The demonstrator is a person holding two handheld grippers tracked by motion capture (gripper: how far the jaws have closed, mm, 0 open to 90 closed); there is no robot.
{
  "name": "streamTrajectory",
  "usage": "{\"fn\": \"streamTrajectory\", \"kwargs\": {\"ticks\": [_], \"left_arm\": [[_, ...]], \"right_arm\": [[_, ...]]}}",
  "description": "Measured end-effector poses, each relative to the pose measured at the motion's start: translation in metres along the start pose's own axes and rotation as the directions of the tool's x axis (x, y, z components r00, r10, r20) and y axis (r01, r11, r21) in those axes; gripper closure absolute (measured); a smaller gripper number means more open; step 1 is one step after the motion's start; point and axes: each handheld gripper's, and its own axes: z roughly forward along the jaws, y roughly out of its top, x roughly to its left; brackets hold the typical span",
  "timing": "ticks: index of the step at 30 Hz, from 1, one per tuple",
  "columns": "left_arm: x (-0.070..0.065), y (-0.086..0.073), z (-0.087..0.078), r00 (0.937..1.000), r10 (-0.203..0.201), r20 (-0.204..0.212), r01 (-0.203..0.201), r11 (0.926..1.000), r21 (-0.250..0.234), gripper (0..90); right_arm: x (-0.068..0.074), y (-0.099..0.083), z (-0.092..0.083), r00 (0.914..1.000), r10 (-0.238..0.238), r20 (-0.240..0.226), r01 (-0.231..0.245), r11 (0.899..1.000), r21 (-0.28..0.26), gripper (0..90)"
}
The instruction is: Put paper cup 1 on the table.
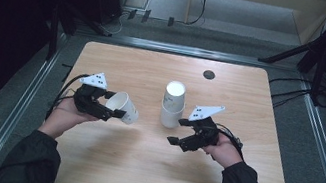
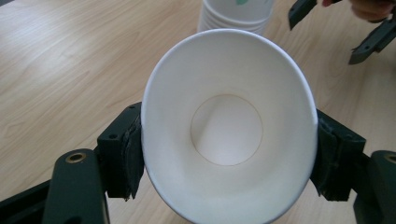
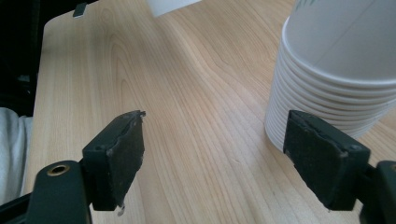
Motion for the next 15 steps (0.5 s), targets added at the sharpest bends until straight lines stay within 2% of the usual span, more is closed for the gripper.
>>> {"fn": "streamTrajectory", "kwargs": {"ticks": [3, 7, 10, 15], "left_arm": [[0.006, -0.003, -0.003, 0.9999, -0.012, -0.012, 0.012, 0.9999, 0.004, 25.1], [0.015, -0.007, -0.007, 0.9989, -0.025, -0.04, 0.025, 0.9997, 0.0, 25.0], [0.022, -0.01, -0.009, 0.9982, -0.047, -0.035, 0.047, 0.9989, -0.002, 24.9], [0.033, -0.015, -0.013, 0.995, -0.074, -0.067, 0.074, 0.9973, -0.001, 24.9]], "right_arm": [[-0.002, -0.001, 0.0, 0.9998, 0.004, 0.017, -0.004, 1.0, 0.006, 20.8], [-0.008, -0.004, 0.002, 0.9967, 0.056, 0.059, -0.057, 0.998, 0.018, 21.7], [-0.011, -0.005, 0.001, 0.996, 0.068, 0.059, -0.069, 0.997, 0.019, 21.7], [-0.012, -0.007, 0.0, 0.9965, 0.063, 0.054, -0.064, 0.998, 0.01, 22.0]]}}
